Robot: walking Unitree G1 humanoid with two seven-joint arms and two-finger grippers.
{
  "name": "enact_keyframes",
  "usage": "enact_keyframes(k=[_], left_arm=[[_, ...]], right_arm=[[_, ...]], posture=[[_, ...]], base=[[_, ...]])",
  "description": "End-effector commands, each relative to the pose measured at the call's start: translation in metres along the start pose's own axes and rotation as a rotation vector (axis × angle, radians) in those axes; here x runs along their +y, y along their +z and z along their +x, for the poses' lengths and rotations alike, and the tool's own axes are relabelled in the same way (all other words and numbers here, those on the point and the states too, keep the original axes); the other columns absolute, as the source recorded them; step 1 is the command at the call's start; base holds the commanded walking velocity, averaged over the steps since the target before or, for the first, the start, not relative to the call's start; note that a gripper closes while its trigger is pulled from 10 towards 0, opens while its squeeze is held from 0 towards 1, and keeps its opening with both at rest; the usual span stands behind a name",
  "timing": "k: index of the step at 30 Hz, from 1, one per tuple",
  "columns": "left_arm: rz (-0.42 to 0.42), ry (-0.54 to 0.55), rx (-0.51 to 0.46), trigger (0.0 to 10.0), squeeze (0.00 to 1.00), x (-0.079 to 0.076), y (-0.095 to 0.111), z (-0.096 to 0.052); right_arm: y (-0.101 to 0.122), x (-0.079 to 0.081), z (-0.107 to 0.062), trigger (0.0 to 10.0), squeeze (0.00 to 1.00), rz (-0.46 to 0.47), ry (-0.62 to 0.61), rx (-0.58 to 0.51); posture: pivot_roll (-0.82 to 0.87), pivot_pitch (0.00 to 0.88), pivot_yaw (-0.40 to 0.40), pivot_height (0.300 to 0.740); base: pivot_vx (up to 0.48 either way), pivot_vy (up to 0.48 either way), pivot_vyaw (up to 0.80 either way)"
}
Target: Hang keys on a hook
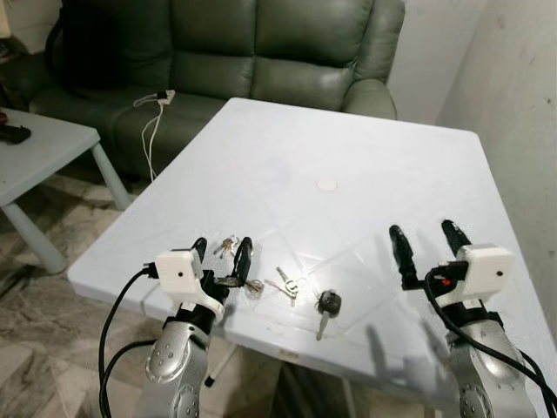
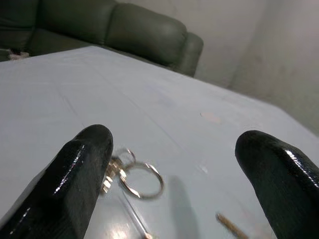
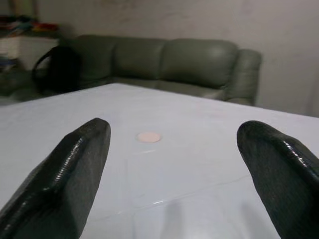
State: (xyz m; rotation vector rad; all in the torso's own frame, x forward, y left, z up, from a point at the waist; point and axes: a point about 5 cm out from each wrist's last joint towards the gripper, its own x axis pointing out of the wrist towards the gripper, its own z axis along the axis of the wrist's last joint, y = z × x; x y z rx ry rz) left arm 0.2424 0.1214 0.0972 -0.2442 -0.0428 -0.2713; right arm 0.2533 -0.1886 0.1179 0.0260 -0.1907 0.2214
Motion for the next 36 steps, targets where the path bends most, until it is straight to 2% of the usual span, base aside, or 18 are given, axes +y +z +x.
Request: enact_keyframes(k=[1, 2, 9, 14, 19, 23, 26, 28, 36], left_arm=[[0.028, -0.057, -0.018, 10.0, 0.00, -0.009, 0.004, 0.000], [0.048, -0.102, -0.011, 10.0, 0.00, -0.016, 0.003, -0.001], [0.023, -0.153, 0.014, 10.0, 0.00, -0.024, 0.000, -0.004], [0.017, -0.157, 0.018, 10.0, 0.00, -0.028, -0.002, -0.007], [0.013, -0.147, 0.029, 10.0, 0.00, -0.031, -0.005, -0.011], [0.015, -0.153, 0.035, 10.0, 0.00, -0.034, -0.006, -0.014], [0.016, -0.156, 0.037, 10.0, 0.00, -0.034, -0.006, -0.015], [0.020, -0.172, 0.046, 10.0, 0.00, -0.036, -0.006, -0.017], [0.023, -0.187, 0.052, 10.0, 0.00, -0.036, -0.006, -0.018]], right_arm=[[-0.002, -0.003, 0.003, 10.0, 0.00, -0.008, 0.040, 0.022], [-0.003, -0.007, 0.008, 10.0, 0.00, -0.026, 0.086, 0.036], [0.000, -0.018, 0.021, 10.0, 0.00, -0.085, 0.175, 0.060], [0.002, -0.028, 0.030, 10.0, 0.00, -0.119, 0.230, 0.084], [0.001, -0.031, 0.040, 10.0, 0.00, -0.152, 0.346, 0.122], [-0.004, -0.029, 0.040, 10.0, 0.00, -0.163, 0.448, 0.162], [-0.005, -0.029, 0.040, 10.0, 0.00, -0.169, 0.474, 0.171], [-0.009, -0.029, 0.039, 10.0, 0.00, -0.191, 0.556, 0.203], [-0.017, -0.033, 0.034, 10.0, 0.00, -0.254, 0.625, 0.257]], posture=[[0.00, 0.021, -0.065, 0.740], [0.00, 0.020, -0.067, 0.740], [0.00, 0.024, -0.076, 0.740], [0.00, 0.036, -0.085, 0.740], [0.00, 0.056, -0.094, 0.740], [0.00, 0.065, -0.096, 0.740], [0.00, 0.068, -0.094, 0.740], [0.00, 0.072, -0.090, 0.740], [0.00, 0.078, -0.080, 0.740]], base=[[0.000, 0.000, 0.00], [0.000, 0.000, 0.00], [0.000, 0.000, 0.00], [0.000, 0.000, 0.00], [0.000, 0.000, 0.00], [0.000, 0.000, 0.00], [0.000, 0.000, 0.00], [0.000, 0.000, 0.00], [0.000, 0.000, 0.00]])
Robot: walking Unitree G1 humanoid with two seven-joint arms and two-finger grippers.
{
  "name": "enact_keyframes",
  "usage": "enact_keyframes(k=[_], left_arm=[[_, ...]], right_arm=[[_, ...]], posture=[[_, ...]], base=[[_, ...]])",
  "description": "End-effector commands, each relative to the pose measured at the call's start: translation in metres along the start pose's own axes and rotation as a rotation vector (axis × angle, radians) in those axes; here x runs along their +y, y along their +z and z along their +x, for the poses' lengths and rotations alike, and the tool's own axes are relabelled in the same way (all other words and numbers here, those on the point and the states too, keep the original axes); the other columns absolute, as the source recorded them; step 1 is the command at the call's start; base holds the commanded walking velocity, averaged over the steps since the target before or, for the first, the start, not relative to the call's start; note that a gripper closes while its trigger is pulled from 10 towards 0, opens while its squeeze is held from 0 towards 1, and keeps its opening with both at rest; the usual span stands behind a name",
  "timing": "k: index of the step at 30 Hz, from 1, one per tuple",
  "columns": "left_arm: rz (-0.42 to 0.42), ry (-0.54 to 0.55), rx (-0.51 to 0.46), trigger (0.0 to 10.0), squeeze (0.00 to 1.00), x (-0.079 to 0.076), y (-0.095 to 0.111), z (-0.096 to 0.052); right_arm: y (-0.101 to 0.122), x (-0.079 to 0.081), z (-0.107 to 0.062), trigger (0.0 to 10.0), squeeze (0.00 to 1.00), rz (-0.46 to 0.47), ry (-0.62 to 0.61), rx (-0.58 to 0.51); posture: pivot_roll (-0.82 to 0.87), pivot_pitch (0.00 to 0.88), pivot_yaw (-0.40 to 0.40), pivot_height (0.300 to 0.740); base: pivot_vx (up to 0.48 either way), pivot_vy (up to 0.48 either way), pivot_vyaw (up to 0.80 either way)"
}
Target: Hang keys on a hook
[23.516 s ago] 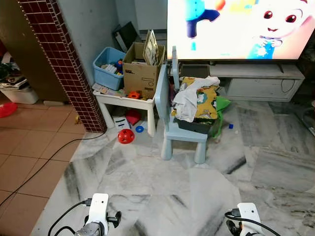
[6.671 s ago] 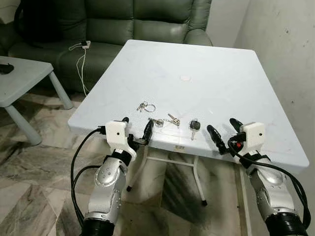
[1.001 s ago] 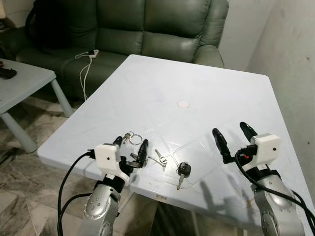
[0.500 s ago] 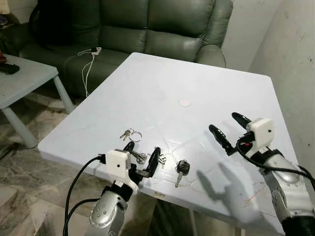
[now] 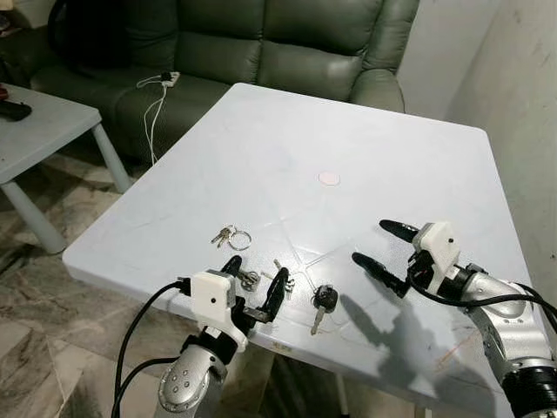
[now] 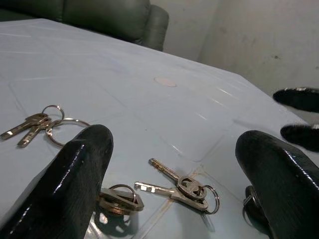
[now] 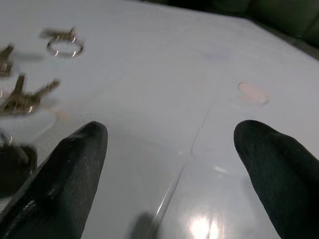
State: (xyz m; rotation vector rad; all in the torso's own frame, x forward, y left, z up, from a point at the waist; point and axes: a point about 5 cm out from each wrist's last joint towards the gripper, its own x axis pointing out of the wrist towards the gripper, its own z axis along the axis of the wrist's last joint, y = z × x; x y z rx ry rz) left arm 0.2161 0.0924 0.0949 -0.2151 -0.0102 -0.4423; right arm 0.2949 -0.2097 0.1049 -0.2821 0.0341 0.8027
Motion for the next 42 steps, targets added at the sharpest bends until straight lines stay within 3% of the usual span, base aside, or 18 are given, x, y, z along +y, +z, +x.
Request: enact_keyframes(k=[1, 7, 20, 30, 42], left_arm=[[0.006, -0.023, -0.002, 10.0, 0.00, -0.003, 0.003, 0.000], [0.004, -0.030, 0.001, 10.0, 0.00, -0.004, 0.002, 0.000], [0.003, -0.041, 0.006, 10.0, 0.00, -0.005, 0.003, -0.001], [0.001, -0.048, 0.010, 10.0, 0.00, -0.004, 0.003, -0.001], [0.003, -0.053, 0.009, 10.0, 0.00, -0.005, 0.004, 0.001]], right_arm=[[0.000, -0.003, -0.003, 10.0, 0.00, -0.021, 0.030, 0.023], [-0.007, -0.002, -0.009, 10.0, 0.00, -0.032, 0.103, 0.070], [-0.009, -0.002, -0.019, 10.0, 0.00, -0.002, 0.188, 0.065], [-0.008, 0.019, -0.026, 10.0, 0.00, -0.004, 0.303, 0.050], [0.000, 0.051, -0.007, 10.0, 0.00, 0.025, 0.371, -0.029]], posture=[[0.00, 0.078, -0.077, 0.740], [0.00, 0.078, -0.072, 0.740], [0.00, 0.080, -0.067, 0.740], [-0.01, 0.076, -0.060, 0.740], [0.00, 0.069, -0.062, 0.740]], base=[[0.000, 0.000, 0.00], [0.000, 0.000, 0.00], [0.000, 0.000, 0.00], [0.000, 0.000, 0.00], [0.000, 0.000, 0.00]])
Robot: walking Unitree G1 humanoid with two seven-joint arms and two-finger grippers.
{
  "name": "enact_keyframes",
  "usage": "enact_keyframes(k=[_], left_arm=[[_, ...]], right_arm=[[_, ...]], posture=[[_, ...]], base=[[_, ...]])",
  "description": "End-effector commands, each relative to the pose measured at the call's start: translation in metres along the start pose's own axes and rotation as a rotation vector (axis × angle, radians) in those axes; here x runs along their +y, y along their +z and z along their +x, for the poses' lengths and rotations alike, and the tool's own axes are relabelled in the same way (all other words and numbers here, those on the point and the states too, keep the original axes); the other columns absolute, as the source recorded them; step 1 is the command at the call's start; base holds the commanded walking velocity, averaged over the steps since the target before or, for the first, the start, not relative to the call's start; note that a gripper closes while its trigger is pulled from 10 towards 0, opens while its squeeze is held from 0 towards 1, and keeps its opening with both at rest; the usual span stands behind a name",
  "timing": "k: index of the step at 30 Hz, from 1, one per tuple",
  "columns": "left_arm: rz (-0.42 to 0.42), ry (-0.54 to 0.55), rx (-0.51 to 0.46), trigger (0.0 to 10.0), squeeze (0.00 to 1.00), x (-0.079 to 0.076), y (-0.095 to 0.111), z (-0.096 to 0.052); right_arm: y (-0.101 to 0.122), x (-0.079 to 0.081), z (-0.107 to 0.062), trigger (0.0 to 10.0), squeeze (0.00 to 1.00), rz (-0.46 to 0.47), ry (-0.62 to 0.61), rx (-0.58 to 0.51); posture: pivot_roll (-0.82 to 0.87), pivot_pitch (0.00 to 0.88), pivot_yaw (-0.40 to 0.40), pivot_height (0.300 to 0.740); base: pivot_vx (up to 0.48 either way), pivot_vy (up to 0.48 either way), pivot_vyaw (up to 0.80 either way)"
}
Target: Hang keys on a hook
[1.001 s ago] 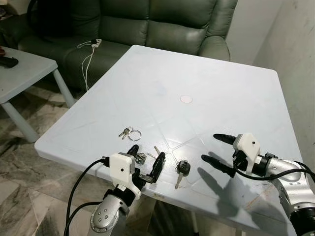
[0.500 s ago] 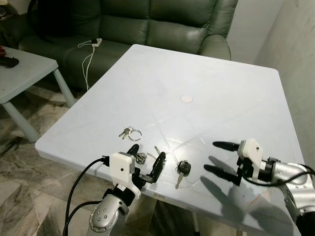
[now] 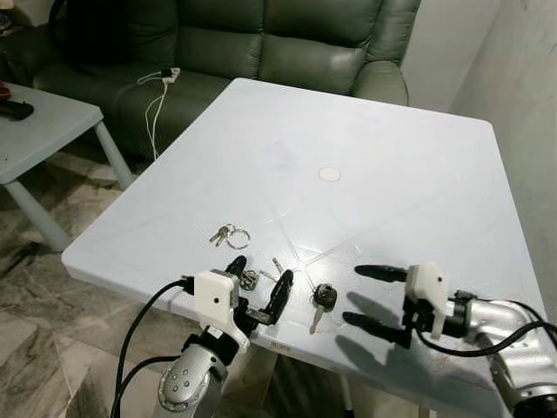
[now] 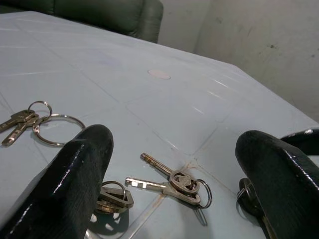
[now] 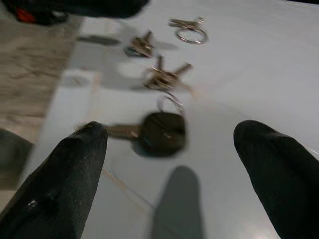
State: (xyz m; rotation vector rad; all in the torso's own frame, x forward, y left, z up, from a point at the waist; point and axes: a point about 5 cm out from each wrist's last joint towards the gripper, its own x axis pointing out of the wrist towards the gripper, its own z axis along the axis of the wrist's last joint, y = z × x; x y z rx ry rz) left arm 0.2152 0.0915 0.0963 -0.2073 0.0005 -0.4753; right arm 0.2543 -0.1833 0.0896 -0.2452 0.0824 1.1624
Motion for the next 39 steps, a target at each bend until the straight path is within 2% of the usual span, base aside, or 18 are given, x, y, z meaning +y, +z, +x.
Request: enact_keyframes(k=[1, 12, 13, 14, 15, 17, 25, 32, 33, 35, 36, 37, 39], left_arm=[[-0.002, -0.022, -0.006, 10.0, 0.00, -0.004, 0.002, 0.002], [-0.008, -0.026, -0.009, 10.0, 0.00, -0.006, 0.002, 0.002], [-0.009, -0.024, -0.009, 10.0, 0.00, -0.006, 0.002, 0.002], [-0.011, -0.022, -0.010, 10.0, 0.00, -0.006, 0.002, 0.002], [-0.012, -0.021, -0.011, 10.0, 0.00, -0.006, 0.002, 0.002], [-0.012, -0.020, -0.012, 10.0, 0.00, -0.006, 0.002, 0.002], [-0.014, -0.012, -0.012, 10.0, 0.00, -0.006, 0.002, 0.001], [-0.016, -0.011, -0.009, 10.0, 0.00, -0.006, 0.002, 0.001], [-0.017, -0.010, -0.009, 10.0, 0.00, -0.006, 0.002, 0.001], [-0.017, -0.010, -0.009, 10.0, 0.00, -0.006, 0.002, 0.001], [-0.018, -0.010, -0.010, 10.0, 0.00, -0.006, 0.002, 0.001], [-0.017, -0.010, -0.010, 10.0, 0.00, -0.006, 0.002, 0.001], [-0.019, -0.009, -0.011, 10.0, 0.00, -0.006, 0.002, 0.001]], right_arm=[[0.005, 0.006, 0.005, 10.0, 0.00, -0.009, 0.030, -0.019], [0.010, 0.019, 0.024, 10.0, 0.00, -0.009, 0.081, -0.033], [0.010, 0.019, 0.025, 8.4, 0.00, -0.008, 0.083, -0.034], [0.011, 0.020, 0.029, 8.5, 0.00, -0.017, 0.078, -0.038], [0.012, 0.019, 0.031, 9.5, 0.00, -0.021, 0.073, -0.040], [0.013, 0.019, 0.034, 9.7, 0.00, -0.025, 0.065, -0.044], [0.021, 0.014, 0.049, 10.0, 0.00, -0.014, -0.032, -0.102], [0.023, 0.012, 0.053, 10.0, 0.00, 0.015, -0.053, -0.117], [0.022, 0.012, 0.053, 8.7, 0.00, 0.011, -0.060, -0.106], [0.022, 0.012, 0.053, 8.7, 0.00, 0.007, -0.066, -0.098], [0.020, 0.012, 0.054, 6.5, 0.00, 0.005, -0.064, -0.074], [0.019, 0.012, 0.054, 5.0, 0.00, 0.006, -0.063, -0.063], [0.017, 0.012, 0.054, 4.9, 0.00, -0.007, -0.072, -0.036]], posture=[[0.00, 0.065, -0.063, 0.740], [0.00, 0.060, -0.070, 0.740], [0.00, 0.059, -0.074, 0.740], [0.00, 0.060, -0.075, 0.740], [0.00, 0.061, -0.076, 0.740], [0.00, 0.061, -0.076, 0.740], [0.01, 0.068, -0.077, 0.740], [0.01, 0.072, -0.078, 0.740], [0.01, 0.073, -0.079, 0.740], [0.01, 0.073, -0.079, 0.740], [0.01, 0.075, -0.078, 0.740], [0.01, 0.075, -0.078, 0.740], [0.01, 0.075, -0.078, 0.740]], base=[[0.000, 0.000, 0.00], [0.000, 0.000, 0.00], [0.000, 0.000, 0.00], [0.000, 0.000, 0.00], [0.000, 0.000, 0.00], [0.000, 0.000, 0.00], [0.000, 0.000, 0.00], [0.000, 0.000, 0.00], [0.000, 0.000, 0.00], [0.000, 0.000, 0.00], [0.000, 0.000, 0.00], [0.000, 0.000, 0.00], [0.000, 0.000, 0.00]])
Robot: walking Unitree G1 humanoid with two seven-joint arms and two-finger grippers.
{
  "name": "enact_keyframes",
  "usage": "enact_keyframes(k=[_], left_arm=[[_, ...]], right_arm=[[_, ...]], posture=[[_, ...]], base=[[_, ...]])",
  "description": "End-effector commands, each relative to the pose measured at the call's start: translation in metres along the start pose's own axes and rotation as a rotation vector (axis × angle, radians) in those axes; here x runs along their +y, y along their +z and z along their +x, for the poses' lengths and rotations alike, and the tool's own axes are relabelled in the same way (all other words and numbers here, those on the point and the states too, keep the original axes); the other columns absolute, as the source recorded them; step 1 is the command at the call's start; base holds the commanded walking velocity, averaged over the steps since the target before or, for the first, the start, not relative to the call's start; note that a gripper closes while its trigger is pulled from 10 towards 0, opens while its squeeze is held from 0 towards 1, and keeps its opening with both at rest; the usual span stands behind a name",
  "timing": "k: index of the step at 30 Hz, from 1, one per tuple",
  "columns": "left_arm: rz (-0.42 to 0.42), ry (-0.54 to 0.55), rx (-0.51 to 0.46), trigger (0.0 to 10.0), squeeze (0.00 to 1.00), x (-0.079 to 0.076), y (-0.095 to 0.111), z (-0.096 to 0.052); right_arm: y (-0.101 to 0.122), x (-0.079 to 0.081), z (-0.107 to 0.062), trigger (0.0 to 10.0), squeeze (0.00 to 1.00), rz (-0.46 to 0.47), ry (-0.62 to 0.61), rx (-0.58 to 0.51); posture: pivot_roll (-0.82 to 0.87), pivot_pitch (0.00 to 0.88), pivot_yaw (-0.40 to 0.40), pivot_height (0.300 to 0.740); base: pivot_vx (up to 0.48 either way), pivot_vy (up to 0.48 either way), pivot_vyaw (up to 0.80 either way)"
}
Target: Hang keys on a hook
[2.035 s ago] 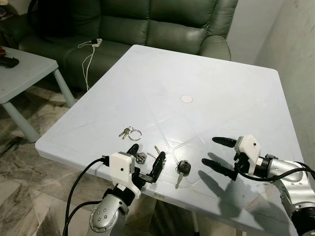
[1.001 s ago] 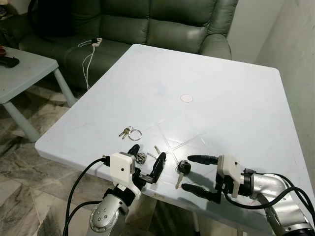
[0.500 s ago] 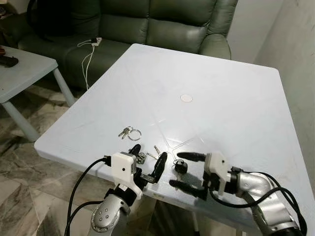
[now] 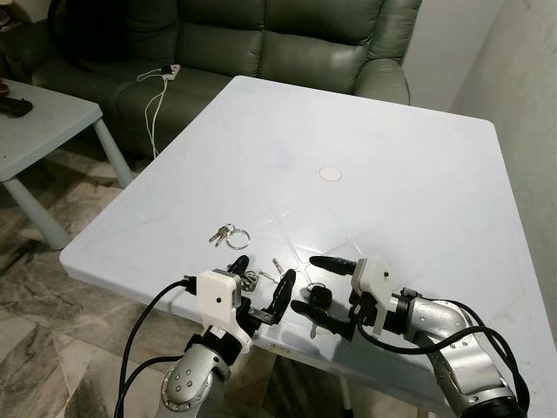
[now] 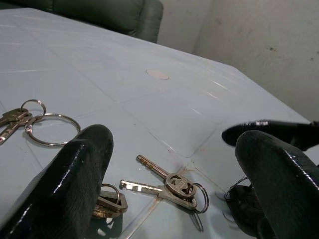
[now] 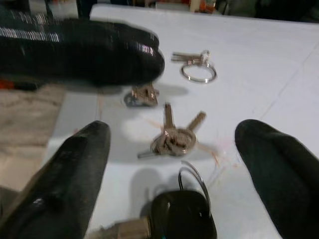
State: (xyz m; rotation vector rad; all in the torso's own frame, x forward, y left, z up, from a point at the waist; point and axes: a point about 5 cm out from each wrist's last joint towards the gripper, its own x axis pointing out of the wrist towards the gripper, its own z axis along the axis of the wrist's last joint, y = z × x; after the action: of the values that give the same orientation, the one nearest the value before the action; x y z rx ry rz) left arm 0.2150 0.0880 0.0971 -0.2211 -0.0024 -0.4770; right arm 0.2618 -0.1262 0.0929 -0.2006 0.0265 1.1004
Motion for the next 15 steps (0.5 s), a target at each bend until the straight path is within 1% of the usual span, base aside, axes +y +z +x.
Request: enact_keyframes(k=[1, 2, 3, 4, 5, 6, 7, 8, 13, 14, 15], left_arm=[[-0.006, -0.007, -0.005, 10.0, 0.00, -0.0031, 0.0020, -0.0001], [-0.006, -0.008, -0.005, 10.0, 0.00, -0.0031, 0.0020, -0.0002], [-0.006, -0.008, -0.005, 10.0, 0.00, -0.0031, 0.0020, -0.0002], [-0.006, -0.008, -0.005, 10.0, 0.00, -0.0031, 0.0019, -0.0005], [-0.006, -0.008, -0.005, 10.0, 0.00, -0.0031, 0.0019, -0.0005], [-0.005, -0.008, -0.005, 10.0, 0.00, -0.0031, 0.0021, -0.0005], [-0.006, -0.008, -0.005, 10.0, 0.00, -0.0031, 0.0023, -0.0006], [-0.006, -0.008, -0.006, 10.0, 0.00, -0.0030, 0.0023, -0.0007], [-0.006, -0.009, -0.005, 10.0, 0.00, -0.0029, 0.0024, -0.0008], [-0.006, -0.009, -0.005, 10.0, 0.00, -0.0030, 0.0023, -0.0008], [-0.006, -0.009, -0.005, 10.0, 0.00, -0.0031, 0.0023, -0.0008]], right_arm=[[-0.0004, -0.0023, 0.0003, 5.8, 0.00, -0.022, -0.001, 0.037], [-0.0019, -0.0031, -0.0001, 5.6, 0.00, -0.028, -0.004, 0.053], [-0.0030, -0.0039, -0.0005, 6.1, 0.00, -0.031, -0.006, 0.062], [-0.0054, -0.0045, -0.0023, 4.9, 0.00, -0.031, 0.001, 0.081], [-0.0054, -0.0045, -0.0023, 4.9, 0.00, -0.031, 0.001, 0.081], [-0.0061, -0.0055, -0.0040, 4.2, 0.00, -0.036, 0.003, 0.085], [-0.0066, -0.0058, -0.0045, 2.3, 0.00, -0.032, 0.004, 0.089], [-0.0067, -0.0060, -0.0046, 0.0, 0.00, -0.032, 0.004, 0.092], [-0.0066, -0.0092, -0.0056, 0.0, 0.00, -0.041, -0.016, 0.105], [-0.0066, -0.0095, -0.0057, 1.2, 0.00, -0.042, -0.018, 0.106], [-0.0063, -0.0096, -0.0056, 5.1, 0.00, -0.046, -0.016, 0.106]], posture=[[0.01, 0.076, -0.079, 0.740], [0.01, 0.076, -0.079, 0.740], [0.01, 0.075, -0.078, 0.740], [0.01, 0.077, -0.078, 0.740], [0.01, 0.077, -0.078, 0.740], [0.01, 0.076, -0.078, 0.740], [0.01, 0.076, -0.078, 0.740], [0.01, 0.078, -0.078, 0.740], [0.01, 0.079, -0.079, 0.740], [0.01, 0.079, -0.079, 0.740], [0.01, 0.079, -0.079, 0.740]], base=[[0.000, 0.000, 0.00], [0.000, 0.000, 0.00], [0.000, 0.000, 0.00], [0.000, 0.000, 0.00], [0.000, 0.000, 0.00], [0.000, 0.000, 0.00], [0.000, 0.000, 0.00], [0.000, 0.000, 0.00], [0.000, 0.000, 0.00], [0.000, 0.000, 0.00], [0.000, 0.000, 0.00]])
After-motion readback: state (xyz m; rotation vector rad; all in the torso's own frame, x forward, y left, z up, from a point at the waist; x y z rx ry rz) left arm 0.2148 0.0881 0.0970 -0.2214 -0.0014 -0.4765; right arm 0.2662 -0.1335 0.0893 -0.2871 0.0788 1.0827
